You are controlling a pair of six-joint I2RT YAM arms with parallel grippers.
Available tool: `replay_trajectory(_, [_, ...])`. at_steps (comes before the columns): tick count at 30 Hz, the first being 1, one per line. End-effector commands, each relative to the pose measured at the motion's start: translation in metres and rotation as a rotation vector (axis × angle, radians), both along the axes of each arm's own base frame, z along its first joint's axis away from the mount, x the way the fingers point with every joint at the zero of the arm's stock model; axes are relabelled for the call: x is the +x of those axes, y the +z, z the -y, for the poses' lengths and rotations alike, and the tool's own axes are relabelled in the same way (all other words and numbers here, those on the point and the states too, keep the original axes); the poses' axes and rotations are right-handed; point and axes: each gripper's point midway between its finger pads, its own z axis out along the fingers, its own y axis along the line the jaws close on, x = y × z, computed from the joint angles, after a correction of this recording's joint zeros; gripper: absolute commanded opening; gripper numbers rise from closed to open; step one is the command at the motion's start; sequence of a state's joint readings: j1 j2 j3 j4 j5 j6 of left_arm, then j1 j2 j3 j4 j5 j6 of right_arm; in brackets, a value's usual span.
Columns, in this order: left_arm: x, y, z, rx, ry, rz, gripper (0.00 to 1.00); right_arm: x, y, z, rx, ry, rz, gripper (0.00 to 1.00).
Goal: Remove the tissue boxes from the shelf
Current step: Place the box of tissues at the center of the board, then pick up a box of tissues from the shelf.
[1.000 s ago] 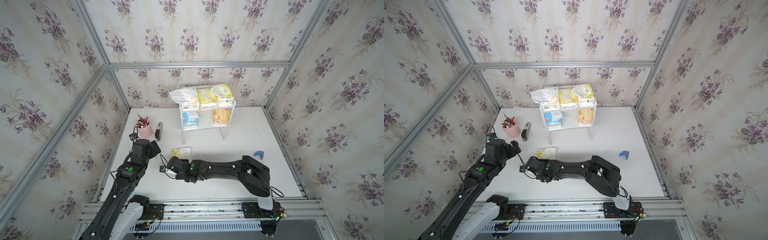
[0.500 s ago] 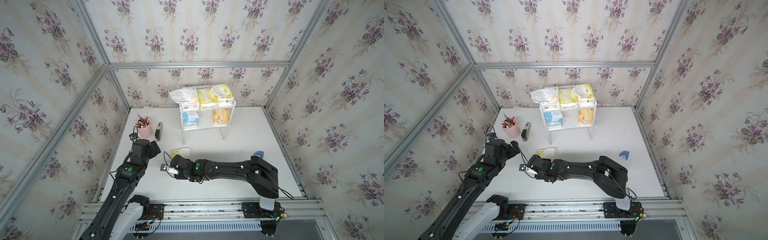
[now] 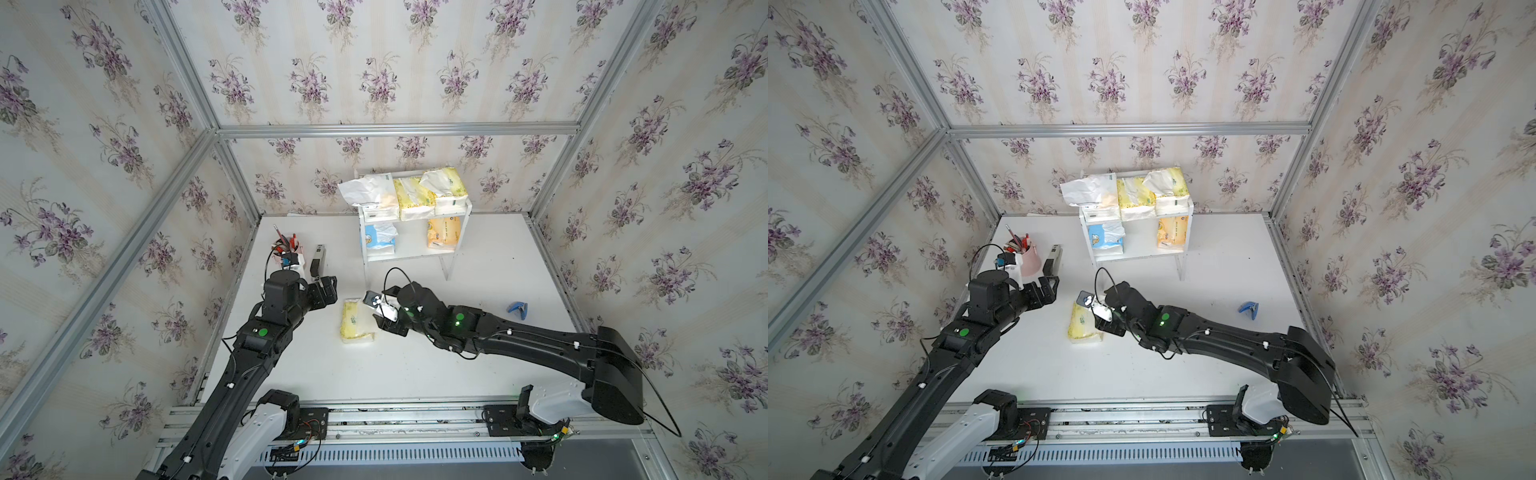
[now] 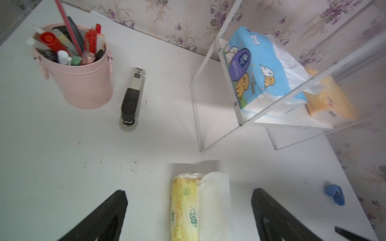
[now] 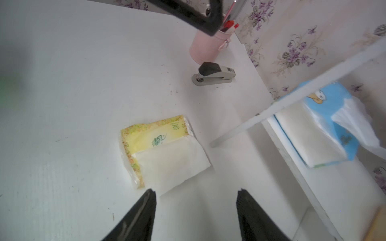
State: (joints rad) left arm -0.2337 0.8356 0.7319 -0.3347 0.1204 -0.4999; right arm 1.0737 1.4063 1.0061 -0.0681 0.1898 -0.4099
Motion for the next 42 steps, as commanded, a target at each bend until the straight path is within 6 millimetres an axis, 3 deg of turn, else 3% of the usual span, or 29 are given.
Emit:
replay_trajectory(1, [0.002,0.016,0.027,-0.026,-0.133,0.086,0.96,0.02,0.019,0.024,0.122,-0.086,-0.009,0.66])
replay_trajectory(7, [0.006,0.014,0.053,-0.063,-0.2,0.093,0.95,0.041,0.023,0.073,0.235,-0.182,-0.02,0.67])
replay_trajectory(12, [0.014,0.002,0.07,-0.077,-0.228,0.059,0.95,0.045,0.023,0.083,0.278,-0.157,0.033,0.68])
replay_trajectory(20, [0.019,-0.021,0.066,-0.081,-0.171,-0.002,0.97,0.064,0.036,0.071,0.213,-0.017,0.175,0.69])
replay_trajectory(26, [0.018,-0.032,0.056,-0.047,-0.122,-0.026,0.98,0.086,0.029,0.046,0.16,0.086,0.141,0.55])
replay_trajectory(34, [0.018,-0.041,0.047,0.004,-0.088,-0.052,0.99,0.134,0.033,0.011,0.12,0.085,0.161,0.51])
replay_trajectory(42, [0.016,-0.044,0.042,0.024,-0.072,-0.059,0.99,0.152,0.009,-0.002,0.05,0.095,0.14,0.5])
